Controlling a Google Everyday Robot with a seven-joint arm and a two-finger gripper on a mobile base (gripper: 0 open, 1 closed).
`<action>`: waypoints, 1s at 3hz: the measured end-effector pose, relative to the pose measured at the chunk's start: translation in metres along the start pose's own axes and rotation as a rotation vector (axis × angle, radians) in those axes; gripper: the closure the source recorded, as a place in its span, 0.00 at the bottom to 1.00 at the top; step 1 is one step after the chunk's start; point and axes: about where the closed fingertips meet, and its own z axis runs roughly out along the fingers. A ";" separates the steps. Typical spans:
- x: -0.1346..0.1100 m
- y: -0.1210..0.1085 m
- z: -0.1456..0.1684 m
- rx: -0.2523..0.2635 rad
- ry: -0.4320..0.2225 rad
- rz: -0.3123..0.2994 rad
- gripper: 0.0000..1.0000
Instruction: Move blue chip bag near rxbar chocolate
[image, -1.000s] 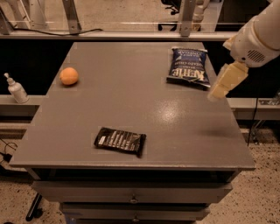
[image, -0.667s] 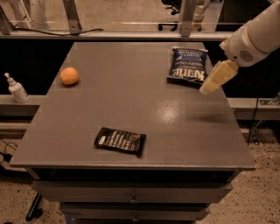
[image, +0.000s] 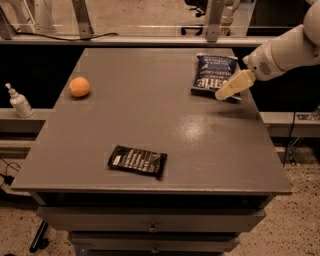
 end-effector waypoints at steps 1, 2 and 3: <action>0.000 -0.017 0.025 0.000 -0.047 0.046 0.00; 0.002 -0.026 0.044 0.005 -0.070 0.073 0.18; 0.002 -0.031 0.052 0.011 -0.087 0.087 0.41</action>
Offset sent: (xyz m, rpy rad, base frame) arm 0.0587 0.0018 -0.0423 0.1210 -0.0222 -0.0790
